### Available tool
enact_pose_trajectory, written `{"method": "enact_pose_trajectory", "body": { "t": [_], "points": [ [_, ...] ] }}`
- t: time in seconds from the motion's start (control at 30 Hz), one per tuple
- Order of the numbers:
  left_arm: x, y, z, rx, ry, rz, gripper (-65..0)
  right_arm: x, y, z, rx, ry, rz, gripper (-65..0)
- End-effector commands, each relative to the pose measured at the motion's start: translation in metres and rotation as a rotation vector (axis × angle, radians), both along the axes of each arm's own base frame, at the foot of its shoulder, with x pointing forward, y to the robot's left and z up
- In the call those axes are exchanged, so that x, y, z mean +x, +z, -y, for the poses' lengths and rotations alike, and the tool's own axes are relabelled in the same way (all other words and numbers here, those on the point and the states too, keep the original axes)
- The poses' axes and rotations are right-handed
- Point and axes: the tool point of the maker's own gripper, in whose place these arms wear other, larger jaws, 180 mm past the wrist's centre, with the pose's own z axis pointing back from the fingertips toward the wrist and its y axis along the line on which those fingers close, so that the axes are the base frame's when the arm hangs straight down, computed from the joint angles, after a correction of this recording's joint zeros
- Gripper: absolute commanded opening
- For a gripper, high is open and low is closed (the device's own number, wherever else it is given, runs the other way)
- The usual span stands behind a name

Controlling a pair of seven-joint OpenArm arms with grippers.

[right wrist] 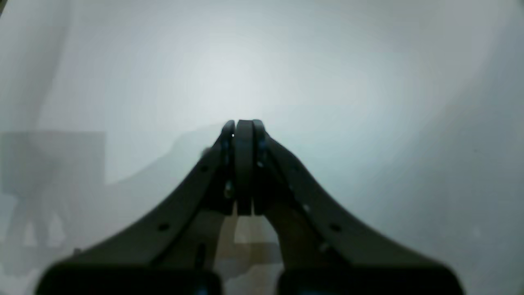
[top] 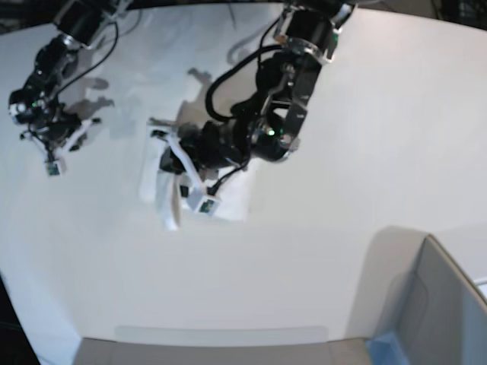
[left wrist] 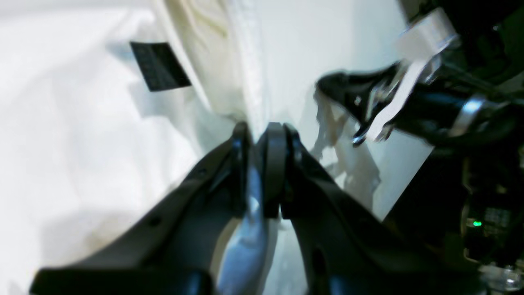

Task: Layout the t-shirt on the table in an organized manner, then fold the t-shirt properly
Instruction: 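Lift the strip end with the left gripper and fold it over the folded half, then press and tuck the folded bundle with both grippers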

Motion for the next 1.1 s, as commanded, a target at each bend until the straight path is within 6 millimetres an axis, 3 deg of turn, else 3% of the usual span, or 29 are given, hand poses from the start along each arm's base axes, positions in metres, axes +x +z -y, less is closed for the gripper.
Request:
{"method": "enact_pose_trajectory", "body": {
  "t": [0.0,0.23,0.67,0.8,0.9,1.0,1.07],
  "points": [
    [0.015,0.025,0.009,-0.052,0.015,0.086,-60.5,0.0,0.001,0.001,-0.014,0.017,-0.014,-65.0],
    [0.026,0.005,0.011,-0.054,0.069,0.07,-60.5,-0.007,-0.003,0.001,-0.016,0.017,-0.03,-65.0],
    [0.039,0.016,0.012,-0.108,0.174,0.094,-60.7,-0.007,-0.003,0.001,-0.016,0.018,-0.027,-65.0],
    [0.032,0.012,0.021,-0.091,0.138,0.097,-60.6,-0.007,-0.003,0.001,-0.015,0.018,-0.027,-65.0],
    [0.021,-0.003,0.033,-0.053,0.088,0.07,-60.5,-0.007,-0.003,0.001,-0.016,0.018,-0.027,-65.0],
    [0.009,-0.018,0.043,-0.017,0.042,0.041,-56.0,-0.006,-0.002,0.001,-0.015,0.018,-0.024,-65.0],
    [0.006,-0.02,0.046,-0.01,0.029,0.04,-48.3,-0.006,-0.003,0.001,-0.014,0.018,-0.025,-65.0]
  ]
}}
